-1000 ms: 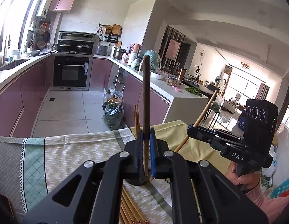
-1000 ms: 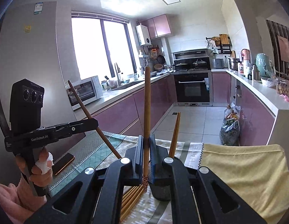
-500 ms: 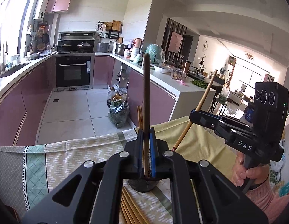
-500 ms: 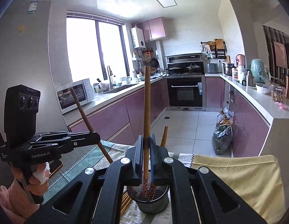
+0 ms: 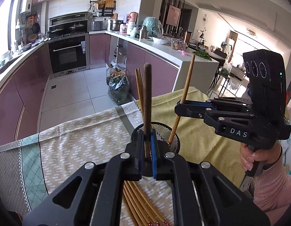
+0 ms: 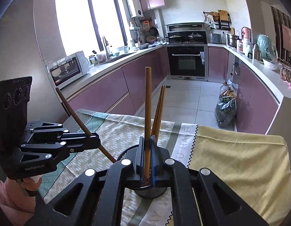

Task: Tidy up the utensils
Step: 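Raise both chopsticks upright and bring them above the mesh cup, then drop both chopsticks into the mesh cup by opening both tools, then return both open tools to the remaining chopsticks on the cloth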

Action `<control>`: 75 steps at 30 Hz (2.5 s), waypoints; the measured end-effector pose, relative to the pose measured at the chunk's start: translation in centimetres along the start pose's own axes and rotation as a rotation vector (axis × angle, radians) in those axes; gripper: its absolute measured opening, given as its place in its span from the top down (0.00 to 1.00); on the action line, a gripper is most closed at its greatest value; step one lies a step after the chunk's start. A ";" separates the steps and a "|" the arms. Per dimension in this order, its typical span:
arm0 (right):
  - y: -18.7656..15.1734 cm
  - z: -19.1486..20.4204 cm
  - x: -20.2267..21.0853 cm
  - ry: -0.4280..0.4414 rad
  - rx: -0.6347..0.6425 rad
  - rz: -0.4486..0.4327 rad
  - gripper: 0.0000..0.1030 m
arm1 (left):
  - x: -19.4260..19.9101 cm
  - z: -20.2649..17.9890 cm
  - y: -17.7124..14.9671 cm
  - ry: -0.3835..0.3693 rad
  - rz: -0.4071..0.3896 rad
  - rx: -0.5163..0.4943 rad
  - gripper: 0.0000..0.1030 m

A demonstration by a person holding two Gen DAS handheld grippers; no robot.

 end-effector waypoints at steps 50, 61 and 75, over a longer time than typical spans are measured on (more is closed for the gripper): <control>-11.5 6.6 -2.5 0.123 0.008 0.165 0.66 | -1.0 5.0 -16.7 0.166 0.125 0.159 0.60; -13.8 7.9 -3.6 0.085 0.017 0.228 0.66 | -1.9 4.3 -17.7 0.148 0.153 0.153 0.60; -14.5 9.1 -4.1 0.029 0.067 0.236 0.67 | -2.1 4.7 -18.2 0.161 0.158 0.167 0.59</control>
Point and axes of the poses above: each gripper's, at about its wrist camera, not at the fingertips, and x roughly against the way its jaws point, z to its left, y to its top, the point moved 1 cm from there along -x, roughly the way its jaws point, and after that the axes turned 11 degrees about -y, right-handed, at the moved point
